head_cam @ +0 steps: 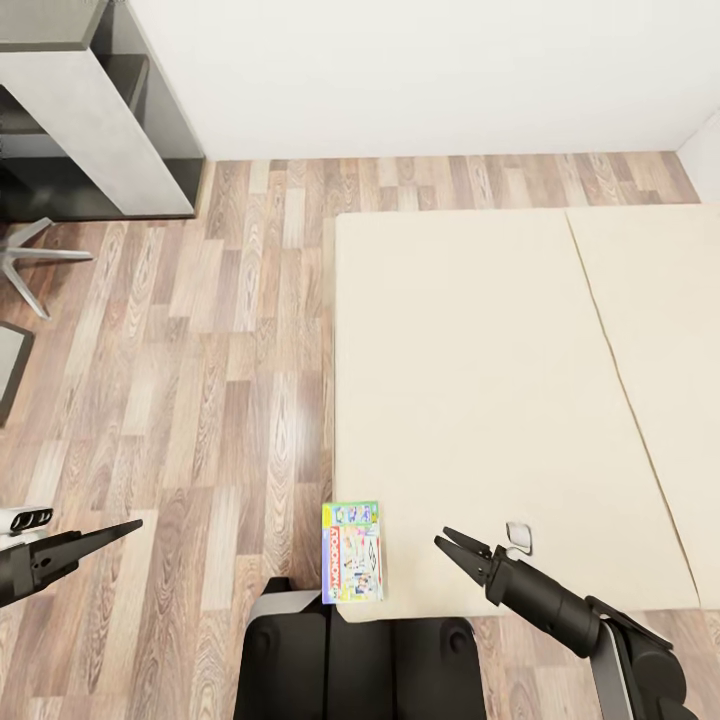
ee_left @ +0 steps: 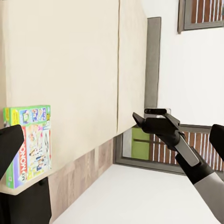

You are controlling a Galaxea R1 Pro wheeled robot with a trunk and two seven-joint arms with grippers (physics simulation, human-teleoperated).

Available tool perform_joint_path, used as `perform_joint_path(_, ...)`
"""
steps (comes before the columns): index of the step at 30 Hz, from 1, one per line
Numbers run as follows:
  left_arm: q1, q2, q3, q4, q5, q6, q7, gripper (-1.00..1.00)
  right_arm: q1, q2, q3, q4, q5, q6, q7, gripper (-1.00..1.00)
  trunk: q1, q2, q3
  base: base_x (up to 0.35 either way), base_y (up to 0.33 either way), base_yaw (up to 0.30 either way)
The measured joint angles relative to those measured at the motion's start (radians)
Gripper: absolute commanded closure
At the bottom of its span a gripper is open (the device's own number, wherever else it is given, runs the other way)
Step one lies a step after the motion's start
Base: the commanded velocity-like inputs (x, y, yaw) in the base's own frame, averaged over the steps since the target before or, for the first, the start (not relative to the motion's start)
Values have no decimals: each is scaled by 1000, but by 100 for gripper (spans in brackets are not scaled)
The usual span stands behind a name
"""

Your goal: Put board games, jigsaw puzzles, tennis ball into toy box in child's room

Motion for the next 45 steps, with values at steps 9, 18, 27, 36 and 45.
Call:
perform_joint_path(9, 0, 0, 0, 0, -1, 0, 0, -100, 1, 0, 0, 0, 0, -11, 1, -100, 0, 0, 15, 0, 0, 0)
perform_joint_path(18, 0, 0, 0, 0, -1, 0, 0, -100, 1, 0, -1, 0, -2, -20, 0, -100, 0, 0, 30, 0, 0, 0)
perform_joint_path(27, 0, 0, -1, 0, -2, 0, 0, -100, 1, 0, -1, 0, -1, -21, -1, -100, 0, 0, 45, 0, 0, 0)
perform_joint_path(36, 0, -1, -3, 0, -2, -1, 0, -100, 1, 0, -1, 0, -1, -22, -1, -100, 0, 0, 60, 0, 0, 0)
perform_joint_path(45, 0, -2, -5, 0, -2, -1, 0, -100, 1, 0, 0, 0, 1, -23, -2, -100, 0, 0, 74, 0, 0, 0)
